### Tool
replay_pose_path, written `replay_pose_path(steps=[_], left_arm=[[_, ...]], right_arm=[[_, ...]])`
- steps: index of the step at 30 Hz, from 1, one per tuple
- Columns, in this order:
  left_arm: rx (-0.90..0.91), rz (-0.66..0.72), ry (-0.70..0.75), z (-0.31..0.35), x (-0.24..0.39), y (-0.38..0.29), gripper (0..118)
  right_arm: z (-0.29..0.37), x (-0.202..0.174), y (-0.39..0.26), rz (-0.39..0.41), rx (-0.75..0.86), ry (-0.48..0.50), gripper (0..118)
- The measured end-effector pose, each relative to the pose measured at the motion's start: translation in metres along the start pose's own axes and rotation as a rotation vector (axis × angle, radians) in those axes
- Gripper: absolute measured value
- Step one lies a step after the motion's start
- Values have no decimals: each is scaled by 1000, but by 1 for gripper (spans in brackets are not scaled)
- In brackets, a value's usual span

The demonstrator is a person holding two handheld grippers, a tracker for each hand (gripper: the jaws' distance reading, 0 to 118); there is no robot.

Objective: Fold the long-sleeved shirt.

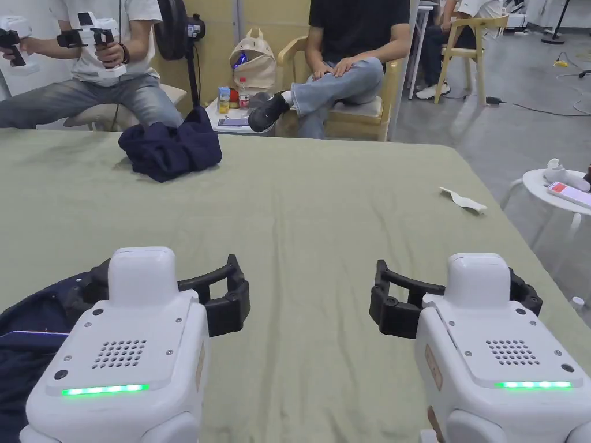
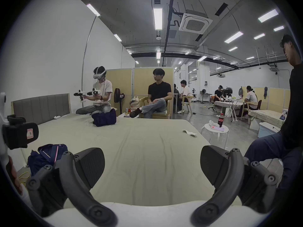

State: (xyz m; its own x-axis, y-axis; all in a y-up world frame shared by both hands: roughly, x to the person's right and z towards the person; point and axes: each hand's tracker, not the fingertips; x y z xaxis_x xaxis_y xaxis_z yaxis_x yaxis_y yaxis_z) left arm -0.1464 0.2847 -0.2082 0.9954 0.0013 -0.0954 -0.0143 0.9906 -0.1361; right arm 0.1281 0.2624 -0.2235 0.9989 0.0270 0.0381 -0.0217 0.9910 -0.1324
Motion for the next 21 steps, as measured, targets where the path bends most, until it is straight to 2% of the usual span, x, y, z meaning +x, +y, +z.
replay_pose_path(steps=[8, 12, 17, 21], left_arm=[[14, -5, -13, 1, 1, -2, 116], [33, 7, -19, 2, 1, -1, 116], [70, 31, -41, 6, -1, -1, 115], [85, 19, -36, 7, 1, -1, 116]], right_arm=[[3, 5, -5, -59, 19, 14, 117], [10, 6, -4, -48, 63, 3, 117], [18, 9, -3, -73, 114, 21, 117], [17, 8, -2, -53, 126, 11, 117]])
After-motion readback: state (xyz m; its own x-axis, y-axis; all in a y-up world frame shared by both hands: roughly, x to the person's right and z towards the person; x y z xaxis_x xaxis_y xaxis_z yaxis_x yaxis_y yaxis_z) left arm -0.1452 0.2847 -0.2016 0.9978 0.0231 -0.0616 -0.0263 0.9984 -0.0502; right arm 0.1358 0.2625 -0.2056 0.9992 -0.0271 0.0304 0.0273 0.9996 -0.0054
